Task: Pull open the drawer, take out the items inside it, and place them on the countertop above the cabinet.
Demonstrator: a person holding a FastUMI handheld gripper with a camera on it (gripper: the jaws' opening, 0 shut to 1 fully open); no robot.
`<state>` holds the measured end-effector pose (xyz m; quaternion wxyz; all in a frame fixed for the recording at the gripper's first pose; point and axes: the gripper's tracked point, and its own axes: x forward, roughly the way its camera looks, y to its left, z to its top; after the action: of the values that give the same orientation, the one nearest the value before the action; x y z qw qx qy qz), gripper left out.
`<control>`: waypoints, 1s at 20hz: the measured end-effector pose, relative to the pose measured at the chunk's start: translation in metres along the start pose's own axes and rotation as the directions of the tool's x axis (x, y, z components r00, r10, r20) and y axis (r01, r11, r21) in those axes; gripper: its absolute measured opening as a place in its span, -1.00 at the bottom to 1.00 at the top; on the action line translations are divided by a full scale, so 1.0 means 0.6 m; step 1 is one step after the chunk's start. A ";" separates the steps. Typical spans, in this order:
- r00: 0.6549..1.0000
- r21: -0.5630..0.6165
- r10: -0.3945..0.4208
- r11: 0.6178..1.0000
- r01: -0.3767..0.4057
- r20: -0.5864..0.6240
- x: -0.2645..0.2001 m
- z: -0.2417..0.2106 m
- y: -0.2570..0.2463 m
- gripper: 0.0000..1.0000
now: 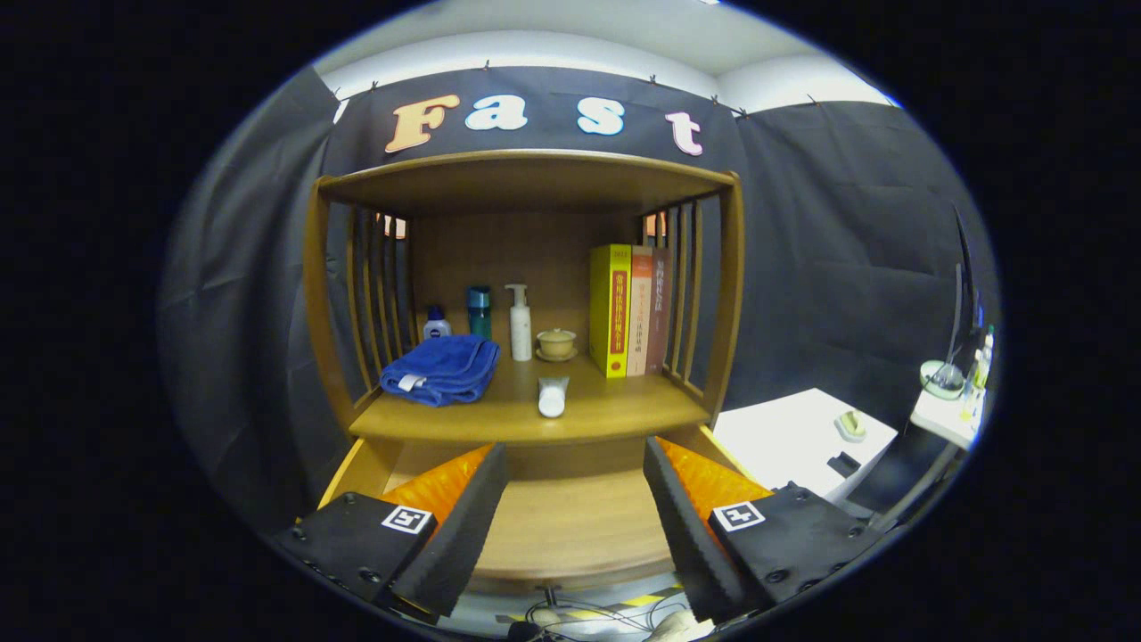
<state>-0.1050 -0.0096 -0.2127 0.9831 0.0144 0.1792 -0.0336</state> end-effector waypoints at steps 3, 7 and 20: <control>1.000 0.021 0.019 1.000 -0.019 -0.001 -0.043 -0.048 -0.021 0.98; 0.998 0.038 0.061 0.997 -0.061 0.022 -0.082 -0.099 -0.018 0.99; 0.993 -0.012 0.107 0.994 -0.108 -0.048 -0.039 -0.259 0.043 1.00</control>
<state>-0.1798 0.0238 -0.3496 0.9791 0.0174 0.2014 0.0211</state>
